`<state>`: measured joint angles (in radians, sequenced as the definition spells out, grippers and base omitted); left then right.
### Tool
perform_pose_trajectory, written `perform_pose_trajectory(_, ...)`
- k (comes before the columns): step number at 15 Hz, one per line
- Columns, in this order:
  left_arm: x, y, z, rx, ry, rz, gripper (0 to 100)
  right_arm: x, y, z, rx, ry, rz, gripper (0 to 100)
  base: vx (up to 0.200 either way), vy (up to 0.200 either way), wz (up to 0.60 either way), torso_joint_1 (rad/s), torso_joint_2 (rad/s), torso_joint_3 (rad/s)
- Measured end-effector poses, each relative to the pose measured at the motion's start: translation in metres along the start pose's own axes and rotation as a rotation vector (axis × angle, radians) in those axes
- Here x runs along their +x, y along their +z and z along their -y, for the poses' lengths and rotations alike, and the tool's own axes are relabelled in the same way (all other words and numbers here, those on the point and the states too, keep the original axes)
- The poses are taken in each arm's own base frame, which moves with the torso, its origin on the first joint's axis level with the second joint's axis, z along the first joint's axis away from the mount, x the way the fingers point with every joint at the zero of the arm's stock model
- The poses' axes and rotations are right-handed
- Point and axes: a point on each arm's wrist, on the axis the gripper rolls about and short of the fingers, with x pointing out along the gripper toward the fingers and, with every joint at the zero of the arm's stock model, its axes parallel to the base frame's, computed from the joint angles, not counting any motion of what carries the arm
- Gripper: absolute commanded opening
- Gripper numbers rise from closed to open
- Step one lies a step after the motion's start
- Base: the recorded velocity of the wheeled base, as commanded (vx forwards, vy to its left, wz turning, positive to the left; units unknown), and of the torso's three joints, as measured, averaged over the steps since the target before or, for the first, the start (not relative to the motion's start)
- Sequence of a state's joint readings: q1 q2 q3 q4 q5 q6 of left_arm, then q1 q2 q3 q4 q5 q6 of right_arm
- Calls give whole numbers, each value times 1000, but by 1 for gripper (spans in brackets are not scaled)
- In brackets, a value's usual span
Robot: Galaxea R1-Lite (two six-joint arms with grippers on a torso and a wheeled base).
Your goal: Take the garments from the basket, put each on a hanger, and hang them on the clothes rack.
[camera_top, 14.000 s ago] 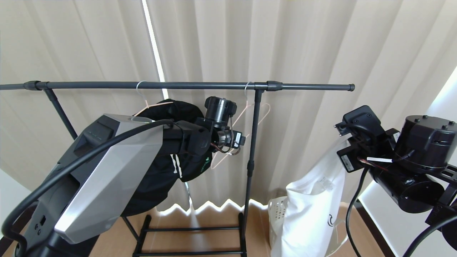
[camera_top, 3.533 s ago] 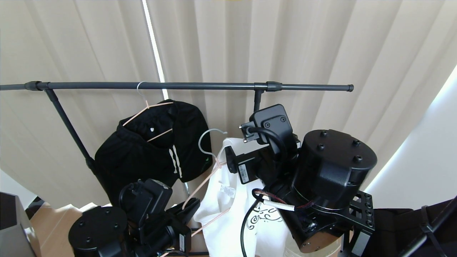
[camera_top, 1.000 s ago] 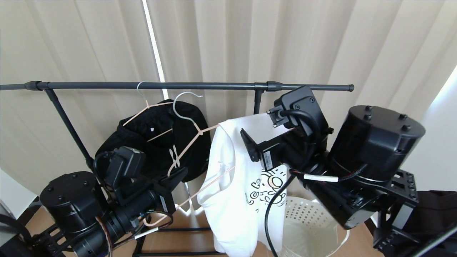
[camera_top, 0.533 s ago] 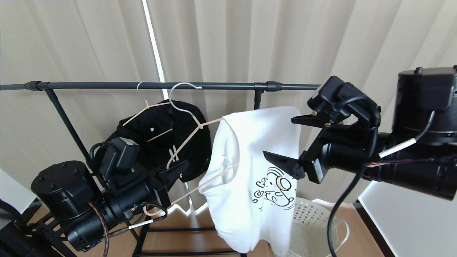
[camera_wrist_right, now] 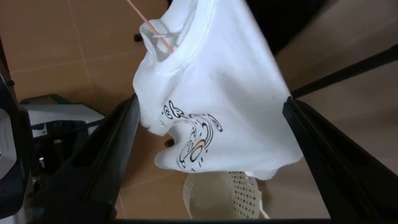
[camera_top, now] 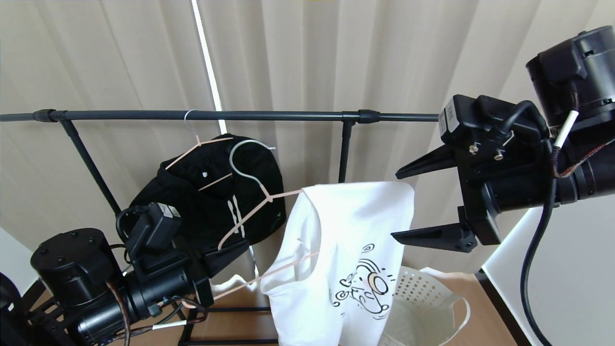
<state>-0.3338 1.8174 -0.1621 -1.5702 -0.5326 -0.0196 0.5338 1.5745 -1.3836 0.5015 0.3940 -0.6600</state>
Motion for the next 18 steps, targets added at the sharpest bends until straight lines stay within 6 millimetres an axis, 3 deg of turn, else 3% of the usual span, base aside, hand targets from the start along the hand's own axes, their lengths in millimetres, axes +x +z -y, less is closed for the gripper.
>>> perform_pose_trajectory(6, -9, -12, 6, 29, -60, -58, 0, 12, 11, 17, 33, 240, -136, 100, 0, 0, 0, 0, 0, 0)
perform_pose_trajectory(13, -9, -13, 10, 39, -82, -64, 0, 75, 27, 16, -4, 351, -147, 100, 0, 0, 0, 0, 0, 0)
perform_pose_trajectory(18, -9, -12, 13, 44, -90, -60, 0, 100, 30, 14, -10, 354, -181, 100, 0, 0, 0, 0, 0, 0)
